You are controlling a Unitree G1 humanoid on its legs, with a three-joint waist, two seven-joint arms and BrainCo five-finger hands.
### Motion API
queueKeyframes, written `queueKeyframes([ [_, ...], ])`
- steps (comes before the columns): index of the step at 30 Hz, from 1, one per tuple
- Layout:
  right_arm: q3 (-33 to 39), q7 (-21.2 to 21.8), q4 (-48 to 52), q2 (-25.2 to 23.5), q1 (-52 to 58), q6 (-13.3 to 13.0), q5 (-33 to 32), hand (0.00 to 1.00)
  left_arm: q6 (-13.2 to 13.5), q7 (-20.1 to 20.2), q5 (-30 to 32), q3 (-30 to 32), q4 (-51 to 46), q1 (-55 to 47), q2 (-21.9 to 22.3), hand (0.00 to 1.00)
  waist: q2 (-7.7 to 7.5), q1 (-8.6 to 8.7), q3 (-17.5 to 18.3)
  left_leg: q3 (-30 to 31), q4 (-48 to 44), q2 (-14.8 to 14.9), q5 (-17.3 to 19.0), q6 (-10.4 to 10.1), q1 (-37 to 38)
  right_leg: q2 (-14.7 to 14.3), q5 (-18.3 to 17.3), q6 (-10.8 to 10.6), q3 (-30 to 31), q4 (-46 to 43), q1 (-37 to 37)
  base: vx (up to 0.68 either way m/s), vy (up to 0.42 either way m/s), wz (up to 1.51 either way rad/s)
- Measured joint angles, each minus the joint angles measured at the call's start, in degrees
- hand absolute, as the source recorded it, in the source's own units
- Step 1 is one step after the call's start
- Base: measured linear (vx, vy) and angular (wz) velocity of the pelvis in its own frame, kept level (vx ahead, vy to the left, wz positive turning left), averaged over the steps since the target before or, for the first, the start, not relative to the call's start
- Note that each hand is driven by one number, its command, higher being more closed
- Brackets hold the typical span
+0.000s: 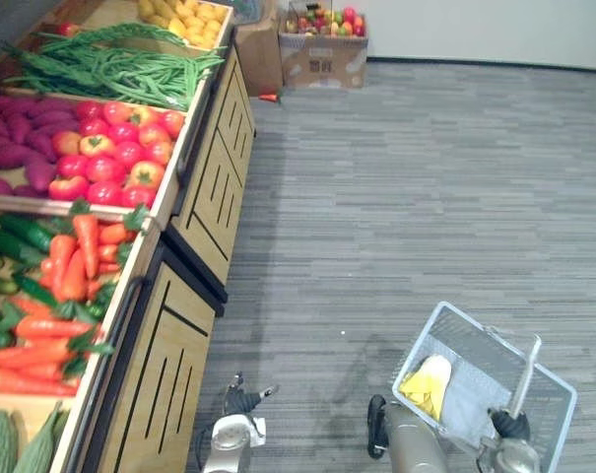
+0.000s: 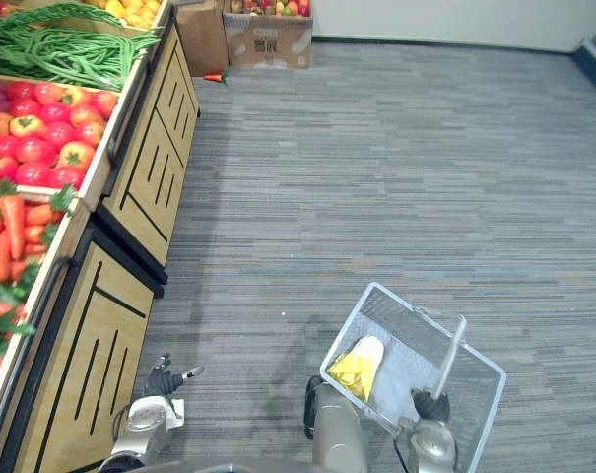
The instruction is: Pick vegetable in the basket
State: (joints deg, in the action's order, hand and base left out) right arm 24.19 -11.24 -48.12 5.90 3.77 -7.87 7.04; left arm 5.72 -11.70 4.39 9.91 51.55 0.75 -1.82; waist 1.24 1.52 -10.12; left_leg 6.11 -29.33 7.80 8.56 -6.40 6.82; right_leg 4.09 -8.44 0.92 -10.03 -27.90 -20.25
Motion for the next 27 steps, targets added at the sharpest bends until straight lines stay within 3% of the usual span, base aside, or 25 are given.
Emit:
queueKeyframes([
  [2, -0.34, 0.2, -0.01, -0.03, 0.45, 0.39, 0.78, 1.0, 0.05, -0.12, -1.77, 0.04, 0.02, -0.85, 0.32, 0.0, -0.49, -0.22, -0.32, 0.1, -14.64, 0.77, -8.34, -3.75, -5.99, -0.66, -0.56, 0.87, -0.7, 4.55, 6.97, 0.62, -0.234, 0.3],
  [3, -0.99, 0.21, -0.04, -0.06, 0.81, 0.42, 1.16, 1.0, 0.03, -0.21, -1.88, 0.37, 0.45, -1.44, 0.29, 0.0, -0.65, -0.24, -0.5, -2.96, -23.55, 2.18, -7.68, -3.06, -9.15, -1.18, -0.61, 0.95, -0.65, 6.88, 11.66, 0.48, -0.148, 0.2],
  [4, -1.2, 0.22, -0.06, -0.05, 0.98, 0.42, 1.29, 1.0, -0.03, -0.29, -1.88, 0.89, 0.65, -1.75, 0.36, 0.0, -0.91, -0.37, -0.78, -4.54, -26.85, 2.8, -6.66, -2.25, -10.79, -1.19, -0.66, 1.04, -0.67, 7.78, 14.01, 0.42, -0.104, 0.15],
  [5, -1.39, 0.16, -0.04, 0.03, 1.68, 0.37, 1.79, 1.0, -0.04, -0.48, -1.87, 2.05, 0.85, -2.71, 0.6, 0.0, -1.6, -0.8, -1.2, -8.42, -32.3, 4.38, -3.44, 0.68, -14.8, -1.04, -0.66, 1.05, -0.73, 9.88, 18.99, 0.46, -0.081, 0.13],
  [7, -1.72, -0.1, -0.01, 0.39, 2.66, 0.35, 1.9, 1.0, -0.12, -0.58, -1.86, 3.44, 0.96, -3.12, 0.73, 0.0, -1.64, -2.04, -1.15, -12.09, -33.84, 5.61, -0.6, 2.11, -21.48, -0.28, -1.44, 0.79, -1.77, 13.02, 22.93, 0.39, 0.025, 0.15],
  [9, -0.67, -0.43, 0.01, 0.79, 3.33, 0.38, 1.86, 1.0, -0.02, -0.58, -2.22, 6.43, 0.72, -3.09, 1.53, 0.0, -1.82, -3.4, -1.31, -17.52, -29.61, 5.84, 2.29, 2.42, -29.72, 1.91, -5.13, -3.8, -4.17, 17.14, 26.71, 0.32, 0.117, 0.2],
  [10, 0.21, -0.39, -0.07, 1.29, 3.65, 0.56, 1.89, 1.0, 0.0, -0.75, -1.97, 7.51, 0.74, -2.94, 2.07, 0.0, -0.69, -3.43, -1.37, -20.37, -24.39, 5.96, 2.56, 2.51, -31.16, 2.12, -5.93, -5.13, -5.75, 18.06, 28.22, 0.29, 0.158, 0.26],
  [11, 0.27, -0.44, -0.05, 1.51, 4.15, 0.76, 1.9, 1.0, -0.12, -0.75, -1.79, 7.59, 1.1, -2.99, 2.15, 0.0, -0.06, -3.34, -1.34, -22.99, -18.6, 6.35, 1.86, 3.5, -30.94, 2.35, -6.45, -5.95, -6.41, 18.02, 29.23, 0.39, 0.239, 0.46],
  [12, 0.19, -0.44, 0.06, 1.91, 5.46, 1.05, 1.92, 1.0, -0.08, -0.73, -1.16, 7.8, 2.25, -3.56, 2.24, 0.0, 1.06, -3.47, -1.03, -30.4, -8.38, 6.63, -0.33, 6.61, -29.47, 2.27, -8.27, -7.46, -7.36, 17.96, 31.67, 0.44, 0.251, 0.94],
  [13, 0.25, -0.41, -0.4, 0.59, 6.22, 1.81, 1.91, 1.0, -0.13, -0.52, -0.67, 8.81, 3.94, -2.86, 2.02, 0.0, -0.29, -2.61, -0.35, -35.48, -5.24, 4.53, 2.78, 8.08, -26.69, 3.84, -9.2, -7.63, -8.4, 18.02, 33.08, 0.44, 0.248, 1.04],
  [14, 0.21, -0.31, -0.59, 0.14, 6.37, 1.81, 1.92, 1.0, -0.1, -0.42, -0.44, 9.43, 4.13, -2.64, 1.97, 0.0, -1.32, -2.45, -0.2, -37.54, -4.64, 4.02, 2.83, 8.05, -26.81, 4.5, -8.99, -7.47, -8.48, 18.03, 32.79, 0.42, 0.223, 1.12],
  [15, 0.23, -0.23, -1.09, -0.24, 5.43, 1.71, 1.95, 1.0, 0.02, -0.26, 0.38, 9.93, 3.72, -2.59, 1.57, 0.0, -1.69, -2.96, -0.12, -40.25, -3.45, 3.73, 3.36, 8.79, -27.42, 4.16, -6.48, -5.82, -8.01, 19.84, 32.65, 0.37, 0.22, 0.57],
  [16, 0.27, -0.16, -3.06, -0.1, 3.2, 1.74, 1.96, 1.0, -0.01, -0.12, 0.81, 11.03, 3.92, -2.7, 1.41, 0.0, -1.75, -3.83, -0.11, -40.73, -2.6, 3.69, 4.01, 10.34, -27.51, 3.82, -3.43, -6.23, -6.21, 21.72, 32.76, 0.35, 0.212, 0.34],
  [17, 0.24, -0.01, -4.03, -0.11, 2.11, 1.79, 2.0, 1.0, -0.09, 0.0, 0.94, 11.94, 4.4, -2.82, 1.17, 0.0, -1.87, -4.29, -0.05, -41.12, -2.36, 3.67, 4.41, 11.44, -27.25, 3.65, -2.42, -6.43, -4.91, 22.08, 32.86, 0.39, 0.214, 0.03],
  [18, 0.08, 0.51, -6.53, -0.13, 0.36, 1.9, 2.08, 1.0, -0.9, 0.23, 1.34, 12.98, 6.38, -3.49, 0.1, 0.0, -2.33, -4.93, -0.04, -41.86, -1.71, 2.78, 5.51, 13.91, -25.45, 3.92, -1.36, -6.94, -2.58, 21.2, 33.49, 0.3, 0.156, 0.05],
  [20, 0.1, 0.54, -8.32, -0.11, -0.97, 1.88, 2.06, 1.0, -1.47, 0.68, 1.64, 12.98, 7.98, -5.04, -0.38, 0.0, -2.68, -4.88, 0.08, -42.04, -0.39, 1.46, 6.4, 14.66, -23.46, 5.24, -1.08, -7.66, -0.48, 15.48, 31.84, 0.27, 0.177, 0.03],
  [21, 0.0, 0.53, -9.29, 0.02, -2.19, 1.88, 2.05, 1.0, -1.8, 0.71, 1.61, 12.85, 8.91, -7.08, -0.33, 0.0, -2.72, -4.92, 0.53, -41.82, 3.84, 0.28, 8.15, 13.53, -21.31, 5.94, -0.12, -10.73, 0.7, 6.34, 27.36, 0.25, 0.235, -0.05],
  [22, -0.97, 0.49, -9.61, -0.17, -3.06, 1.79, 2.05, 1.0, -2.23, 0.84, 1.53, 12.17, 9.99, -8.17, -0.71, 0.0, -2.31, -4.74, 0.92, -41.34, 6.5, -0.91, 8.76, 12.35, -19.52, 7.46, 2.67, -16.77, 1.47, -5.46, 22.01, 0.19, 0.198, 0.03],
  [23, -1.94, 0.47, -9.61, -0.12, -3.02, 1.61, 2.05, 1.0, -2.56, 0.9, 1.56, 11.2, 10.08, -8.73, -0.88, 0.0, -2.53, -4.6, 0.86, -40.64, 7.36, -1.57, 8.71, 12.25, -18.48, 8.2, 4.89, -17.86, 2.0, -12.27, 18.77, 0.2, 0.143, 0.36],
  [25, -2.83, 0.23, -8.55, 1.12, -3.42, 1.3, 2.02, 1.0, -3.32, 1.61, 2.76, 8.43, 10.0, -10.56, -1.84, 0.0, -3.22, -3.22, 0.81, -37.05, 11.06, -4.63, 8.4, 12.44, -13.24, 9.06, 5.54, -17.78, 1.73, -31.58, 11.45, 0.24, 0.09, 0.79],
  [27, -4.59, 0.2, -7.61, 2.37, -1.75, 0.99, 2.53, 1.0, -3.28, 2.15, 3.05, 8.29, 9.87, -10.81, -1.83, 0.0, -2.97, -3.18, 0.82, -33.66, 14.64, -6.14, 7.23, 12.77, -8.79, 9.01, 4.81, -16.49, -0.1, -35.49, 7.97, 0.25, 0.058, 0.95],
])
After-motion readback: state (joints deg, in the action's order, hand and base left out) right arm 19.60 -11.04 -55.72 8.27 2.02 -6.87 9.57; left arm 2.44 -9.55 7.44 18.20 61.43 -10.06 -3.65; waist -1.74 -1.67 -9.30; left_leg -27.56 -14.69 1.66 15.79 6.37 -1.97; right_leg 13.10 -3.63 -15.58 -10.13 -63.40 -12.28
